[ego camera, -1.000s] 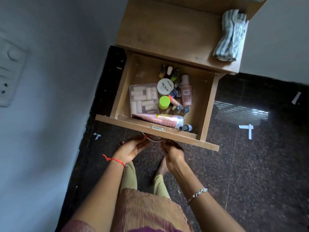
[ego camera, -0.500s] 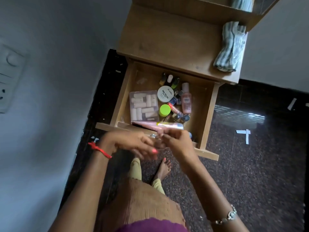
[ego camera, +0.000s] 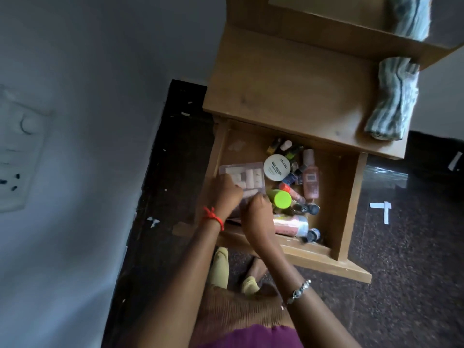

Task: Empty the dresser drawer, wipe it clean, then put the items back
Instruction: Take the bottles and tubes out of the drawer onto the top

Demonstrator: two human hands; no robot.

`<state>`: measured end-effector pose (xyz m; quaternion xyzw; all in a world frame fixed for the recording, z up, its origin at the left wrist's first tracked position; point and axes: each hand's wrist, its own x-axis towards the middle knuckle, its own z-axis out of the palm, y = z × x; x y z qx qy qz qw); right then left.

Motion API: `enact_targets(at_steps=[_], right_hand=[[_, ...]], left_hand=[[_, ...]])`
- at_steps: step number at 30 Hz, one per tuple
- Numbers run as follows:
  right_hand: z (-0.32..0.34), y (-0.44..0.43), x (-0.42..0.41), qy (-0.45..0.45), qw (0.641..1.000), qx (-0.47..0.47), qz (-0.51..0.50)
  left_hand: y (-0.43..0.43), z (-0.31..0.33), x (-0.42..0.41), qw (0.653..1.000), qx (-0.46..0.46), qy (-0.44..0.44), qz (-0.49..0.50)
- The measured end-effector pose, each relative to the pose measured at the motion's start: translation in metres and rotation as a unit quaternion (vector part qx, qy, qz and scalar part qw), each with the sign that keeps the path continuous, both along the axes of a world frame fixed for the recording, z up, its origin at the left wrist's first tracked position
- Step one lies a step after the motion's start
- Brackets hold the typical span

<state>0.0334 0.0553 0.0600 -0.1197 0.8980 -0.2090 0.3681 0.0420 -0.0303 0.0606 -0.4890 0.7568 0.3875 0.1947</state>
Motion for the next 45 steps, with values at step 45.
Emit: enact_targets(at_steps=[45], right_hand=[[0.041, -0.122, -0.174, 0.238, 0.934, -0.226, -0.138]], left_hand=[[-0.131, 0.052, -0.131, 0.948, 0.014, 0.317, 0.011]])
